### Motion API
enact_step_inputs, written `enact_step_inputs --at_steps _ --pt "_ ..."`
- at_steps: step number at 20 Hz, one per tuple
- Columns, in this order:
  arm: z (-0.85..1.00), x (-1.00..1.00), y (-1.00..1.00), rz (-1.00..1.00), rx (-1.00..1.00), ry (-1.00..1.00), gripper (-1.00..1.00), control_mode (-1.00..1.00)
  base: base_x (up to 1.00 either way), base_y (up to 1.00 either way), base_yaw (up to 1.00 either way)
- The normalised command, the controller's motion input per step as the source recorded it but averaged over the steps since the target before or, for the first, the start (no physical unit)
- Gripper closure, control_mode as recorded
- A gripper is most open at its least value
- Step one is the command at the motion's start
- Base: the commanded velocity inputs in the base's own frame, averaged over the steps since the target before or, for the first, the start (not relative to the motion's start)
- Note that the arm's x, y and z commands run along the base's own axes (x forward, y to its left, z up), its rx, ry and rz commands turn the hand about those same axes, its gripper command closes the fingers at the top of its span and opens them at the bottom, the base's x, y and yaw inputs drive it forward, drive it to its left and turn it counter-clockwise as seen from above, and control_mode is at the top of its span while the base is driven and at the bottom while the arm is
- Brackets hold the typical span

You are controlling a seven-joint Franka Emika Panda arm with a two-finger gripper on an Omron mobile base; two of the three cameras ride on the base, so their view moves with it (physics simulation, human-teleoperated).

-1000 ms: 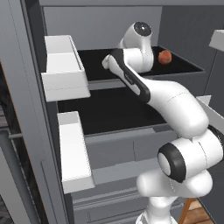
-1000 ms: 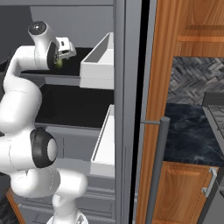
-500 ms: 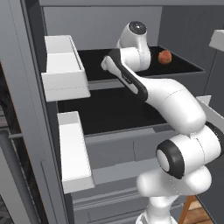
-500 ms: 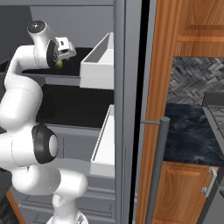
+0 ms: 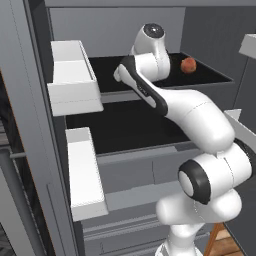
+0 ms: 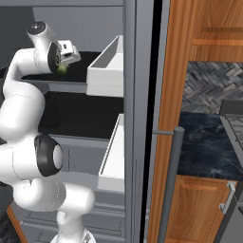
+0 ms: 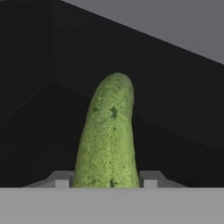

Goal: Gather the cucumber and onion from the fridge and place them on a tray on the dining counter. Then gather the fish and chicken drumstick from the fridge and place them on the other tray.

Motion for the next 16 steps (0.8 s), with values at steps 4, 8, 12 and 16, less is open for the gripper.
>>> enact_step_inputs --at_steps 4,8,12,16 --pt "0.0 -0.62 0.0 0.0 0.0 -0.01 1.0 -1.0 0.0 0.0 0.0" --pt "0.0 -0.92 0.0 0.0 0.0 -0.02 1.0 -1.0 0.0 0.0 0.0" --pt "0.0 -1.0 -0.08 0.0 0.0 -0.03 1.0 -1.0 0.0 0.0 0.0" --pt "0.0 -1.0 -0.25 0.0 0.0 -0.03 1.0 -1.0 0.0 0.0 0.0"
